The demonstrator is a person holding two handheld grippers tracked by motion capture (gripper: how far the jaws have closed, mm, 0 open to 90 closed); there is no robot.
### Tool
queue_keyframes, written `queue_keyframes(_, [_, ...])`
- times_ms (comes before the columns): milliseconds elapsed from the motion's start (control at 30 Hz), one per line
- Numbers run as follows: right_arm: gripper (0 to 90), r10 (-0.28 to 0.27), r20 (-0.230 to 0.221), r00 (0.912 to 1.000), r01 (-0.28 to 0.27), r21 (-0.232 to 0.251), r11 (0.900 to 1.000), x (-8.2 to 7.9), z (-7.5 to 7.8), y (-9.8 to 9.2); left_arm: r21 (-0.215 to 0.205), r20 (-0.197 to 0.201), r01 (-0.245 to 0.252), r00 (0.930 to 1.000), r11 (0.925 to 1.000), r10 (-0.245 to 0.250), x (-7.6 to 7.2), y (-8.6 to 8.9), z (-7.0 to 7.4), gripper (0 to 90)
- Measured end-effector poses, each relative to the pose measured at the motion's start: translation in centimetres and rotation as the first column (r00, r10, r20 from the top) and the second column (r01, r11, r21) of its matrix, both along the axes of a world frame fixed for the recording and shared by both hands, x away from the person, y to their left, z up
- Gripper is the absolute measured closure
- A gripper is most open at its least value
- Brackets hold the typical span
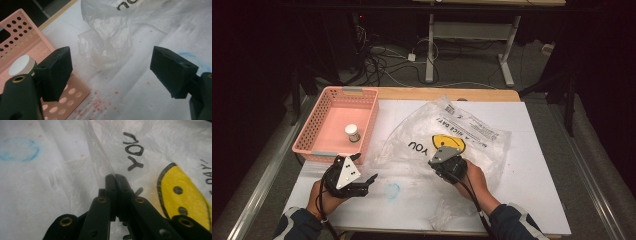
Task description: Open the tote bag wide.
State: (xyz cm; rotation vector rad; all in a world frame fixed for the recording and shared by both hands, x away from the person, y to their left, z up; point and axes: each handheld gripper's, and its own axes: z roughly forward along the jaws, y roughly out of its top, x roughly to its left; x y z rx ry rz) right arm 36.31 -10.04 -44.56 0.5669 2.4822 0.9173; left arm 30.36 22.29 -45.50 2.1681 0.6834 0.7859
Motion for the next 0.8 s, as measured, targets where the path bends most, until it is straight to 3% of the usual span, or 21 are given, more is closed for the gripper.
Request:
queue_keyframes(100, [90.0, -0.021, 0.023, 0.9995, 0.020, 0.013, 1.000, 0.4, 0.5, -0.3, -0.008, 0.005, 0.002, 1.0000, 1.0000, -0.002, 0.1, 0.0, 0.2, 17.6])
queue_keyframes(267, [90.0, -0.086, 0.055, 0.9948, 0.083, 0.060, 0.995, 2.4, 1.7, -1.2, -0.030, 0.022, 0.001, 0.9998, 0.9996, 0.000, 0.8, -0.1, 1.1, 17.7])
queue_keyframes(467, [90.0, -0.098, 0.120, 0.9879, 0.083, 0.121, 0.989, 2.4, 4.4, -2.0, -0.042, 0.045, -0.028, 0.9985, 0.9987, 0.030, 1.2, 0.3, 2.5, 17.7])
queue_keyframes(600, [90.0, -0.105, 0.188, 0.9765, 0.079, 0.140, 0.987, 1.6, 6.9, -2.2, -0.066, 0.044, -0.082, 0.9955, 0.9945, 0.085, 1.9, 1.4, 3.9, 17.6])
queue_keyframes(633, [90.0, -0.105, 0.188, 0.9765, 0.079, 0.140, 0.987, 1.6, 6.9, -2.2, -0.073, 0.037, -0.093, 0.9947, 0.9930, 0.096, 2.1, 1.7, 4.2, 17.6])
queue_keyframes(667, [90.0, -0.112, 0.225, 0.9678, 0.077, 0.161, 0.984, 1.1, 8.3, -2.3, -0.094, 0.039, -0.105, 0.9933, 0.9900, 0.109, 2.6, 2.3, 4.9, 17.6])
queue_keyframes(733, [90.0, -0.115, 0.237, 0.9648, 0.073, 0.179, 0.981, 0.9, 9.0, -2.4, -0.092, 0.037, -0.110, 0.9928, 0.9896, 0.114, 3.1, 2.6, 5.3, 17.6])
queue_keyframes(767, [90.0, -0.126, 0.269, 0.9550, 0.072, 0.199, 0.977, 0.6, 10.4, -2.6, -0.089, 0.027, -0.111, 0.9931, 0.9898, 0.114, 3.5, 2.7, 5.5, 17.6])
queue_keyframes(800, [90.0, -0.129, 0.275, 0.9528, 0.073, 0.204, 0.976, 0.6, 10.7, -2.6, -0.067, 0.022, -0.121, 0.9923, 0.9905, 0.122, 4.3, 2.9, 6.0, 17.6])
